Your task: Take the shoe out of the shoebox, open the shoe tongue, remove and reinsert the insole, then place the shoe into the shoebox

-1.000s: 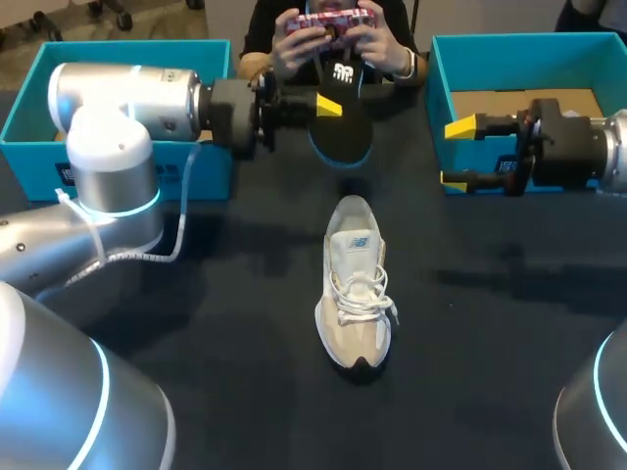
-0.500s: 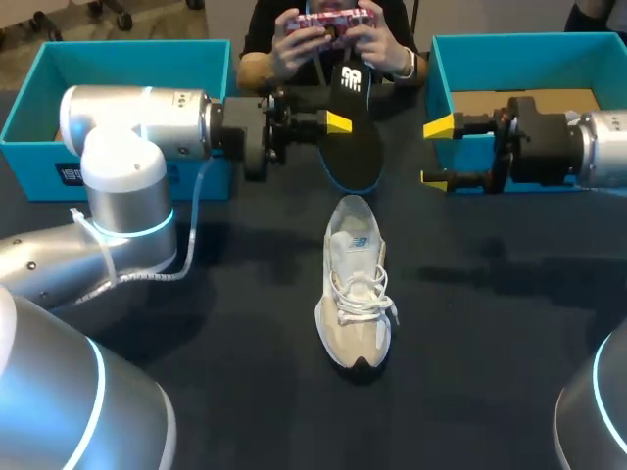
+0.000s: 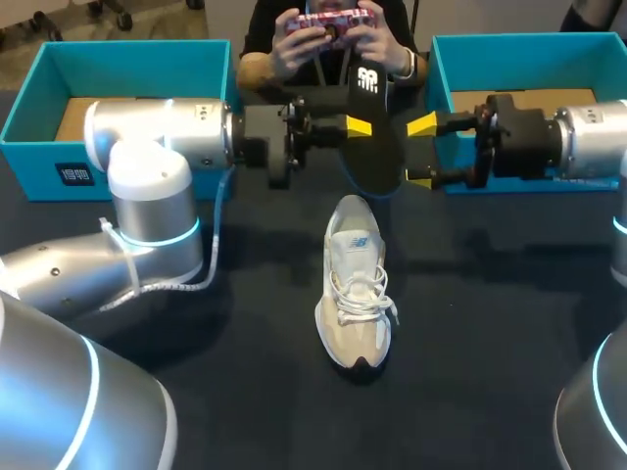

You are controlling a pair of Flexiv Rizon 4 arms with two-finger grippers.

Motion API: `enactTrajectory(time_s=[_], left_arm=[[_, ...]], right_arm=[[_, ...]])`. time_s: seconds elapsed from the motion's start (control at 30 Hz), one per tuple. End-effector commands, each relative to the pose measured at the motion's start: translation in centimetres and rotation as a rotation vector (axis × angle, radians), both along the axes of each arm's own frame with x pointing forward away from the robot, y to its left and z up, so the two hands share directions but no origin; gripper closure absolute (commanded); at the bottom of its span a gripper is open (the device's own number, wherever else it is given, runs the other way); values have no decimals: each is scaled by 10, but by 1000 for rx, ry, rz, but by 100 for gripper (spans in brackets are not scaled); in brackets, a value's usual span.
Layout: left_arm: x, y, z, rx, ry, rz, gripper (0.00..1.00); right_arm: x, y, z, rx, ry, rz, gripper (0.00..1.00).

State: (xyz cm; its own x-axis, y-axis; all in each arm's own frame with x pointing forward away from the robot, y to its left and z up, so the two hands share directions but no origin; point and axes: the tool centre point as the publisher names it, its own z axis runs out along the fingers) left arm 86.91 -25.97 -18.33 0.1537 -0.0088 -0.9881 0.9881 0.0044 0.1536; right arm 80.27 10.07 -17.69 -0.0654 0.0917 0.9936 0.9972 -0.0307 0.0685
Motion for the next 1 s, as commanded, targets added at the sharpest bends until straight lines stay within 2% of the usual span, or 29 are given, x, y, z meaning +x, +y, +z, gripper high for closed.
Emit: enactTrajectory(time_s=[0.03, 0.07, 0.1, 0.23, 0.3, 0.6, 0.67, 0.73, 0.87, 0.9, 1.0], left_arm=[[-1, -16, -5, -8, 0, 18, 100], [-1, -17, -5, -9, -1, 20, 100], [-1, -21, -6, -9, -3, 21, 100], [-3, -27, -6, -11, -6, 20, 100], [-3, -30, -6, -16, -6, 20, 100], [-4, -38, -3, -32, -5, 20, 100], [-5, -38, -4, -33, -2, 18, 100], [-5, -38, -4, -29, 2, 15, 100], [-6, -40, -4, -32, 3, 10, 100], [-7, -40, -3, -35, 3, 10, 100], [-8, -40, -2, -40, 5, 6, 100]], right_arm=[[6, 7, -5, 8, 3, 15, 11], [6, 8, -5, 9, 2, 18, 14], [7, 9, -6, 10, 3, 20, 24], [7, 9, -6, 14, 5, 23, 37], [7, 10, -7, 16, 5, 22, 49], [7, 10, -8, 22, 3, 21, 61], [7, 11, -8, 24, 0, 19, 68], [7, 11, -8, 24, 0, 19, 70], [8, 12, -8, 26, 0, 21, 89], [8, 12, -8, 26, 0, 21, 97], [8, 12, -8, 26, 2, 21, 100]])
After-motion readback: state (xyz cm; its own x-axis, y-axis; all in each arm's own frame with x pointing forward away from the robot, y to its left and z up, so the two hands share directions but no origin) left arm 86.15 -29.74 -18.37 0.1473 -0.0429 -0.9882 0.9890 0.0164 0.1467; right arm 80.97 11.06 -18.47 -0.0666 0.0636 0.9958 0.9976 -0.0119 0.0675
